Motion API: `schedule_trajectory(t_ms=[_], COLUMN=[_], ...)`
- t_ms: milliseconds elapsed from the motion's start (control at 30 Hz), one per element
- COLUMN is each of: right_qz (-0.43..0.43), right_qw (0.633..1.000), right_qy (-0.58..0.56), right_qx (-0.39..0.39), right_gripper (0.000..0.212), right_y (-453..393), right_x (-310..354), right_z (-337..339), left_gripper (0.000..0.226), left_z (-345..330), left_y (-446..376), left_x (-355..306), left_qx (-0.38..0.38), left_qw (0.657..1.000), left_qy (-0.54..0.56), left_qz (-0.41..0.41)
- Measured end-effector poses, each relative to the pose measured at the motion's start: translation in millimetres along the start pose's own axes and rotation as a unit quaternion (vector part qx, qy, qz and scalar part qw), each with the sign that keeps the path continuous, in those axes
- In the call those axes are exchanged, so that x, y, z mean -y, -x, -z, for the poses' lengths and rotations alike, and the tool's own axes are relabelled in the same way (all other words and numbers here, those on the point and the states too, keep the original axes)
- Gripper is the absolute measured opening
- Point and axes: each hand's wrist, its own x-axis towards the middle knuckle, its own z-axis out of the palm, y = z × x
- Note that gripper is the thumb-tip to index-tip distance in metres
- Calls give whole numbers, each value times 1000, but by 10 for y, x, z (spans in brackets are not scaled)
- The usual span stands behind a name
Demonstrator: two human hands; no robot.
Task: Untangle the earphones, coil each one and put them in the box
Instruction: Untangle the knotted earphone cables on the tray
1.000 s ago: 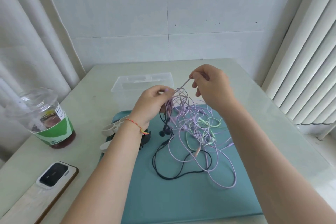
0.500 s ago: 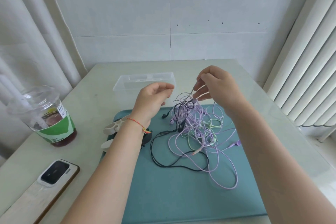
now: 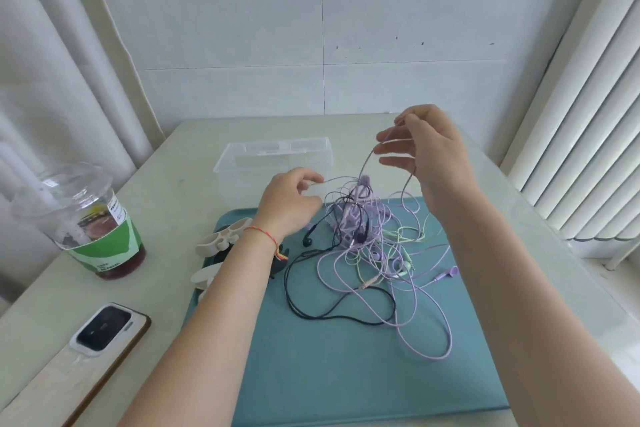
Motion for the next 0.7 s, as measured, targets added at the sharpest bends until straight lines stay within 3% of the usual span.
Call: schedule_trajectory(t_ms=[100,200,267,367,467,600,633,700], right_qz=[-35,-52,-37,12,25,-19,-24,-10], right_qw=[998,992,990,992,997,994,991,982], right_qy=[-8,-35,-69,-90,-55,13,30,85], right_qx=[57,112,120,84,52,104,130,170], right_gripper=[20,18,18,20,21,22,21,19], right_y=[50,114,130,98,53,89,107,146], right_x=[12,18,38,58,56,66,62,47], right_z=[-47,-101,-112,-82,-38,-42,-58,-86], left_gripper=[36,22,8,7,21,45,51,62], left_z=[-18,-55,-100,-144,-105,-29,-18,-23], left_y=[56,92,76,12,-18,37,55,91], left_x=[-139,-235,-184,-19,46,-94,-135,-211], left_qx=[-20,34,57,47,12,-32,-7,113], left_qw=[994,988,989,996,997,993,988,964], left_qy=[86,115,79,-46,-74,57,89,167], left_qz=[-67,-101,-108,-61,-22,-99,-128,-173])
